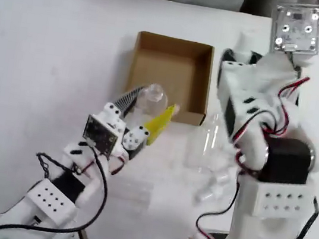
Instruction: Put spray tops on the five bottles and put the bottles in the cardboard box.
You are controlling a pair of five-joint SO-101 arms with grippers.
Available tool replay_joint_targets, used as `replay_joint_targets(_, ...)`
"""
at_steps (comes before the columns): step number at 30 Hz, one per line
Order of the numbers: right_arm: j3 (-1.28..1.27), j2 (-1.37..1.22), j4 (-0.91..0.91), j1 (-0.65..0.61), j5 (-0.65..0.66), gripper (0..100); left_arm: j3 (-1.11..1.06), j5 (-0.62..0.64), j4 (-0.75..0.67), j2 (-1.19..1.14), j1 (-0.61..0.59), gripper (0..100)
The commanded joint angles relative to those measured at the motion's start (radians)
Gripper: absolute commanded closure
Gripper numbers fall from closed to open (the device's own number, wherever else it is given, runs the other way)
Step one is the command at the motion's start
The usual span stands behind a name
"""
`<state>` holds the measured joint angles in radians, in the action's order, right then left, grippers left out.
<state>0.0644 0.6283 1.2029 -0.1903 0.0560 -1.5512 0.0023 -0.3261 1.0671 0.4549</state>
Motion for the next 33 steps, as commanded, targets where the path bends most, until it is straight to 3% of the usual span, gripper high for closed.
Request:
replay_joint_targets(1,-0.031,0.104,-0.225,-0.114,-0.009,98.2,0.008,-0.005,-0.025,0.028,0.021,98)
replay_joint_targets(6,-0.199,0.213,-0.479,-0.262,-0.002,98.2,0.012,-0.005,0.057,0.028,0.059,98)
replay_joint_targets(14,-0.525,0.283,-0.901,-0.314,0.0,98.2,0.011,-0.008,0.063,0.03,0.054,98)
replay_joint_targets(23,-0.54,0.318,-0.903,-0.308,0.002,98.3,0.009,-0.009,0.064,0.028,0.053,98)
replay_joint_targets(33,-0.546,0.397,-0.771,-0.306,0.002,98.3,0.008,-0.008,0.064,0.028,0.053,98)
